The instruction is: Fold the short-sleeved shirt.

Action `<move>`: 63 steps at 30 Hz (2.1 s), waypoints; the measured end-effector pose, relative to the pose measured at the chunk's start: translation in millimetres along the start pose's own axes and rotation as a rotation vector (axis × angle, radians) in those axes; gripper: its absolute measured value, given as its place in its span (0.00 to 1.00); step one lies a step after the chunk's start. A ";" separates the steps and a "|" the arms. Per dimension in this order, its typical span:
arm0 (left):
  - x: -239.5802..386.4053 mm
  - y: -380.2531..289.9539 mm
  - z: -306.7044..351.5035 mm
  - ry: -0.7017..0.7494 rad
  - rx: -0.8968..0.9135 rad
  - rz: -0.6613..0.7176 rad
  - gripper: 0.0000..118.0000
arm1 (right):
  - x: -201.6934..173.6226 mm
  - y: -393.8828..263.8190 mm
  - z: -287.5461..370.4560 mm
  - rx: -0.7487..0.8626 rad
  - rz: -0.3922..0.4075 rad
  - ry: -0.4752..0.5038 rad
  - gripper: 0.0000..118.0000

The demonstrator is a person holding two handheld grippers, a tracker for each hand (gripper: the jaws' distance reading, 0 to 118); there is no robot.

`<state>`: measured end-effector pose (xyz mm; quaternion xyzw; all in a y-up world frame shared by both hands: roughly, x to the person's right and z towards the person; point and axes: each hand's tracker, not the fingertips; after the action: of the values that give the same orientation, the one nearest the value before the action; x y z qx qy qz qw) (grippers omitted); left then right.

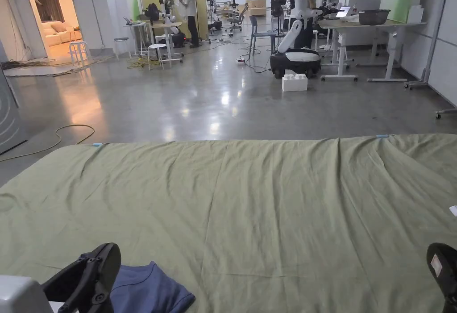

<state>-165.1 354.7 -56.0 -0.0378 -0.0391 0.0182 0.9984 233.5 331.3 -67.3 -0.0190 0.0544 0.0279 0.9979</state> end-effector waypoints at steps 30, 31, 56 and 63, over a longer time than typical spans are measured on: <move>-215.2 -233.8 -252.2 0.196 -0.892 0.055 0.73 | 11.4 -95.5 -17.9 -0.371 -0.006 0.006 0.00; -216.2 -238.8 -252.5 0.184 -0.925 0.086 0.72 | 10.6 -98.7 -19.0 -0.385 -0.002 -0.002 0.00; -98.6 -1.4 -341.0 -0.053 -0.471 0.045 0.01 | 41.8 -98.6 26.0 -0.400 -0.067 -0.079 0.00; 107.6 -122.9 -322.0 -0.478 -0.631 0.059 0.01 | 54.4 -94.6 50.6 -0.386 -0.081 -0.139 0.00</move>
<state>-28.2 212.6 -358.3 -0.3386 -0.2731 0.0423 0.8994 298.4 242.0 -19.7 -0.2103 -0.0216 -0.0011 0.9774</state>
